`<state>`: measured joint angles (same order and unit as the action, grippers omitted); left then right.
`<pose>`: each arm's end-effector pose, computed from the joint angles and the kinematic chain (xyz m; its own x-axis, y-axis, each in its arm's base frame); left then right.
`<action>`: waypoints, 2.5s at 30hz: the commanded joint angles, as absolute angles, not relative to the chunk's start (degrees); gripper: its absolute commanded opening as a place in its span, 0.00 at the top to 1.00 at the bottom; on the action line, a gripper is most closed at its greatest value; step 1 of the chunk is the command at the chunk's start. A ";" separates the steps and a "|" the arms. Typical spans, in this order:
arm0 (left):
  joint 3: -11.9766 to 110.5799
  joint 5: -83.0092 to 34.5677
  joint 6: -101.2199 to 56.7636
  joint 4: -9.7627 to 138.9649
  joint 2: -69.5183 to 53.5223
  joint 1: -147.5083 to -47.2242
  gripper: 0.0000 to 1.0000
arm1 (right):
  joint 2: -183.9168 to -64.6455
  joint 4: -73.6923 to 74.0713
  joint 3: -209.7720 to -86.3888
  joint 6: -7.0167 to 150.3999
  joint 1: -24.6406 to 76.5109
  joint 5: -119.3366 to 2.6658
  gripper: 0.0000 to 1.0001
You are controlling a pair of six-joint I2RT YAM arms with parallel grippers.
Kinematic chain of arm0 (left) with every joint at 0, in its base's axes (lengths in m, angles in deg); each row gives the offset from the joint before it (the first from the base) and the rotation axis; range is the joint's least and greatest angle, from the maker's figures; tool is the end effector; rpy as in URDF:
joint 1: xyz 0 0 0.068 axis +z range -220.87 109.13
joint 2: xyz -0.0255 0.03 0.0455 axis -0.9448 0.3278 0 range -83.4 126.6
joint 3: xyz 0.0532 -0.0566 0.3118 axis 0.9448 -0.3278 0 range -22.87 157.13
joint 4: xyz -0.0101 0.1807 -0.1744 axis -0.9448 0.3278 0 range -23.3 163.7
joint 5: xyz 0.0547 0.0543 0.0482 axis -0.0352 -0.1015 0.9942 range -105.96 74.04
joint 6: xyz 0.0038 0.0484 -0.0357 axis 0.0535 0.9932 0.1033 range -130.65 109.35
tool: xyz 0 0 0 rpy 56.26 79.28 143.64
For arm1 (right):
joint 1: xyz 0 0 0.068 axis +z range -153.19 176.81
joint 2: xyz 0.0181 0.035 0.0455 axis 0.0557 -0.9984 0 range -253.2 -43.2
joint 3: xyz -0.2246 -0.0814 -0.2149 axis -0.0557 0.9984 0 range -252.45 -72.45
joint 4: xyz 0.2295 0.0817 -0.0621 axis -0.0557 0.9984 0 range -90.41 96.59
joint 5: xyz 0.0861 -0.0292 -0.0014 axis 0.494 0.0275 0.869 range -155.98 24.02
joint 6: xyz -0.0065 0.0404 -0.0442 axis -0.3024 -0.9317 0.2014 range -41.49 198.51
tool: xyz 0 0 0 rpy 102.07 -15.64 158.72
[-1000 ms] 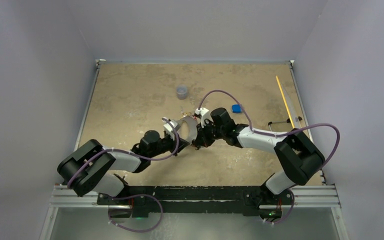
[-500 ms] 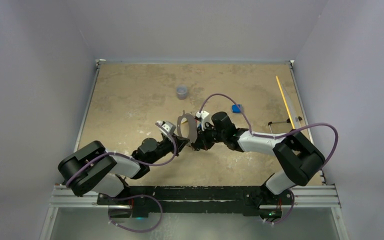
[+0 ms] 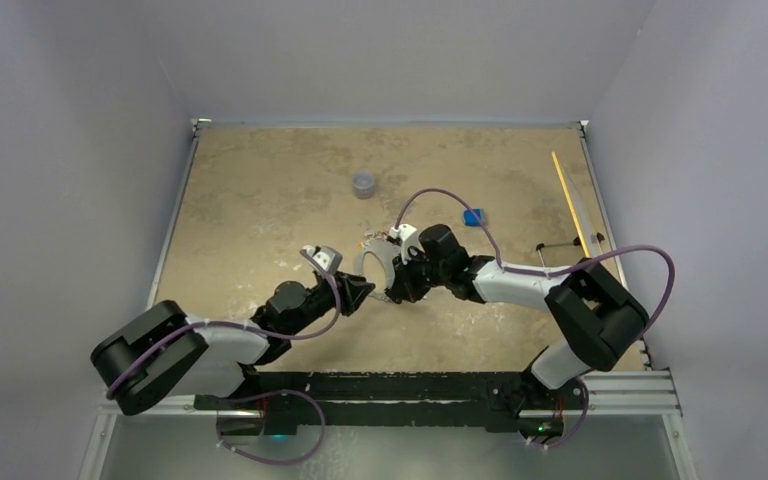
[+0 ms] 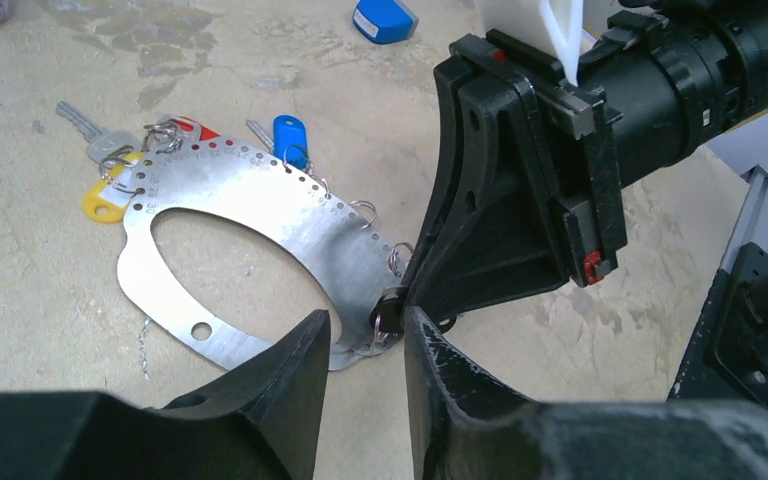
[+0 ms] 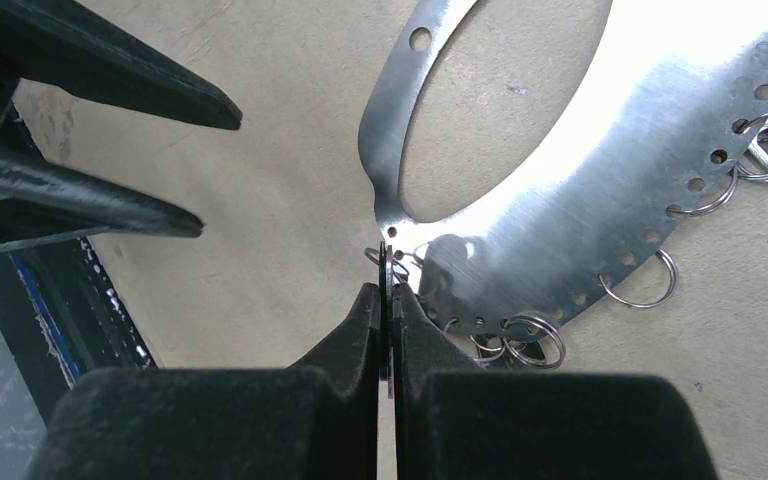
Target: Remove the keys from the keyring
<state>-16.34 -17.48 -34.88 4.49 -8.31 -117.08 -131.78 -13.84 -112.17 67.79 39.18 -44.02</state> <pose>0.1365 -0.1441 0.2076 -0.3735 -0.2033 -0.9051 0.6433 0.6462 -0.4106 0.2145 0.2182 0.2235 -0.5788 -0.2947 -0.7604 -0.7558 0.5441 0.3644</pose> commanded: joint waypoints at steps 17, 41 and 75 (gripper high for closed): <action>-8.37 -22.03 -29.15 15.63 -2.30 -118.84 0.61 | -131.35 -6.98 -114.59 66.93 38.84 -48.30 1.00; -3.20 -24.82 -25.82 16.87 5.18 -118.86 0.61 | -126.34 -8.56 -108.38 62.11 36.37 -46.50 1.00; 3.22 -35.63 -19.32 16.14 15.95 -118.91 0.90 | -123.55 -7.89 -108.04 62.24 35.40 -46.01 1.00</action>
<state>2.21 -33.92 -19.47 17.84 14.59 -118.59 -125.35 -7.96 -107.73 62.45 35.72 -46.78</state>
